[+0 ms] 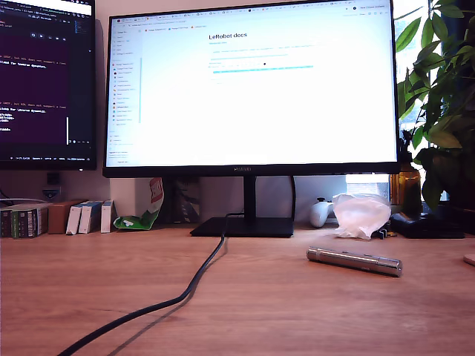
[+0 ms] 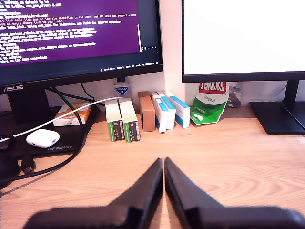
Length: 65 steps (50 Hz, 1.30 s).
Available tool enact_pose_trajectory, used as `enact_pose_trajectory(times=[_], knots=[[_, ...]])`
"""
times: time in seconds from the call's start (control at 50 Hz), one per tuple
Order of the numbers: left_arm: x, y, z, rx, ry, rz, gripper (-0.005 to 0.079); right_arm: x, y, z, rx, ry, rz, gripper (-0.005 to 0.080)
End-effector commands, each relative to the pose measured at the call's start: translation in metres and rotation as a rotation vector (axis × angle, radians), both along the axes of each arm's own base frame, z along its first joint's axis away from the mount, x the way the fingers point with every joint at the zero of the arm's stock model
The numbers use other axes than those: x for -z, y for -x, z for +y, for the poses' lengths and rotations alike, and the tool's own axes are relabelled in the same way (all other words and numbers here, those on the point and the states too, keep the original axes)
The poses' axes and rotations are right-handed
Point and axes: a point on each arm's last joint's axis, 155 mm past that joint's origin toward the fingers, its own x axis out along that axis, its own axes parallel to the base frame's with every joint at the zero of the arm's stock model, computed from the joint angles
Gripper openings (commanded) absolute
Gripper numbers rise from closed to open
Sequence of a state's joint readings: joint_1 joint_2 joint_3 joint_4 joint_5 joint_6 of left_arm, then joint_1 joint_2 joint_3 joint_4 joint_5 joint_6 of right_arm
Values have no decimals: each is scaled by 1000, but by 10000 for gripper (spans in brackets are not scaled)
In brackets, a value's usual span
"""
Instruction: Pick the metallic laser pointer with your right arm, pass it to your left arm, then place it down to the left side of the table
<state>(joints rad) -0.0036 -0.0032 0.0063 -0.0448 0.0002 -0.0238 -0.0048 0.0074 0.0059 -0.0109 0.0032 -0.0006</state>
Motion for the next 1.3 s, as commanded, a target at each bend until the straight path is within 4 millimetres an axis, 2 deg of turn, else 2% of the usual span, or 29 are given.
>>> enact_pose_trajectory(times=[0.0, 0.64, 0.82, 1.04, 1.16, 1.28], knots=[[11, -1, 1, -2, 4, 25, -19, 0, 0, 2, -9, -3, -3, -11], [11, -1, 1, -1, 4, 25, -19, 0, 0, 2, -9, -3, -4, -11], [8, -1, 0, -1, 6, 13, -19, -9, 0, 3, -11, -5, -37, -11], [-15, -1, -8, 47, 137, -75, -19, -39, 3, 10, -65, -174, -150, -10], [-34, 1, -15, 92, 236, -139, -19, -52, 7, 27, -166, -277, -184, -10], [-52, 6, -26, 160, 263, -188, -19, -63, 12, 39, -240, -298, -189, 0]])
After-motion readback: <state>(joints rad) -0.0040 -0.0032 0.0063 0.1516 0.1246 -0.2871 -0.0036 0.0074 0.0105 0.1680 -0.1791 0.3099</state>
